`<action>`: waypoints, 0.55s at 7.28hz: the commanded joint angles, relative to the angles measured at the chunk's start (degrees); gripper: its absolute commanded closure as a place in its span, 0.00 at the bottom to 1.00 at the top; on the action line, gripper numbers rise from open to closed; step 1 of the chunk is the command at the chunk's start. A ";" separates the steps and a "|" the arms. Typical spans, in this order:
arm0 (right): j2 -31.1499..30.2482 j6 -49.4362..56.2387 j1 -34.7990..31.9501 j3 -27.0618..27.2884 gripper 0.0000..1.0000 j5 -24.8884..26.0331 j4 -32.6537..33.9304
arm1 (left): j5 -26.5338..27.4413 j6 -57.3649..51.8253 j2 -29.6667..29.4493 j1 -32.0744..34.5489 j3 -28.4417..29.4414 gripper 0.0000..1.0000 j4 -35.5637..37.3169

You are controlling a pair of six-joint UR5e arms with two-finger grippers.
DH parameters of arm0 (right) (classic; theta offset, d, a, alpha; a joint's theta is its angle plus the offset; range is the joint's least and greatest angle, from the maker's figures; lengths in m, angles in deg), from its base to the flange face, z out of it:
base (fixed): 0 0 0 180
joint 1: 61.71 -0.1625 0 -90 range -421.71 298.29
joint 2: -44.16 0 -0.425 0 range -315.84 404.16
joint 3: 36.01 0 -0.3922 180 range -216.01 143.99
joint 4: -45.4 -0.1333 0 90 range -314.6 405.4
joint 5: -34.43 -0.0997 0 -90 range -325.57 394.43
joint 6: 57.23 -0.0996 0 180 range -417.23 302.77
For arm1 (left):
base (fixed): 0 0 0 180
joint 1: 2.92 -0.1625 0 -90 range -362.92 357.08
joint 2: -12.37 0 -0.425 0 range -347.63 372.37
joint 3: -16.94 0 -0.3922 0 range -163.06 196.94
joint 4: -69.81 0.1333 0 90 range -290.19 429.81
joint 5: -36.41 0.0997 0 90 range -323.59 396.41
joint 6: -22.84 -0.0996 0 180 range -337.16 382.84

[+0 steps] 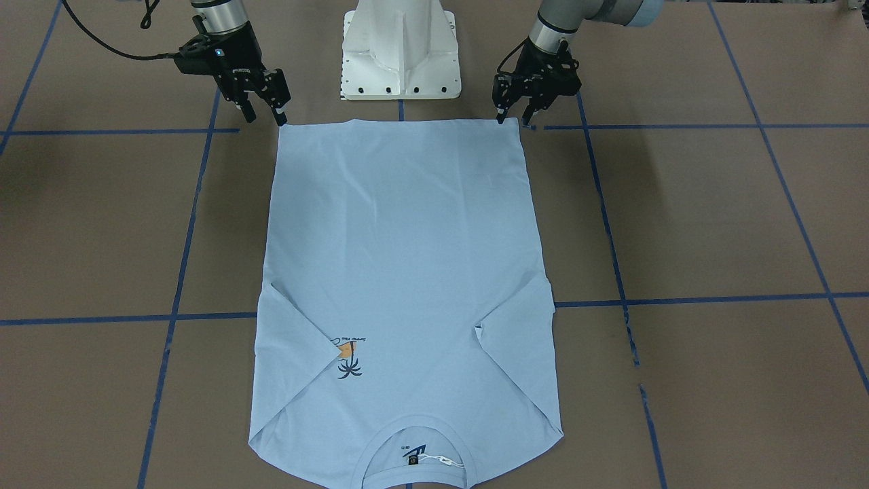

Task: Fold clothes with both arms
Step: 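Move both grippers down to the shirt hem corners nearest the robot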

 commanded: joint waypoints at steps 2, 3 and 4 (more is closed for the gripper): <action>-0.06 -0.01 0.36 -0.36 0.19 1.07 0.00 | 0.04 0.49 -0.28 -0.68 0.98 0.43 0.00; -0.06 -0.01 0.45 -0.62 0.18 1.26 0.00 | 0.04 0.49 -0.37 -0.68 0.98 0.51 0.00; -0.06 -0.01 0.54 -0.71 0.18 1.34 0.00 | 0.04 0.49 -0.37 -0.68 0.98 0.52 0.00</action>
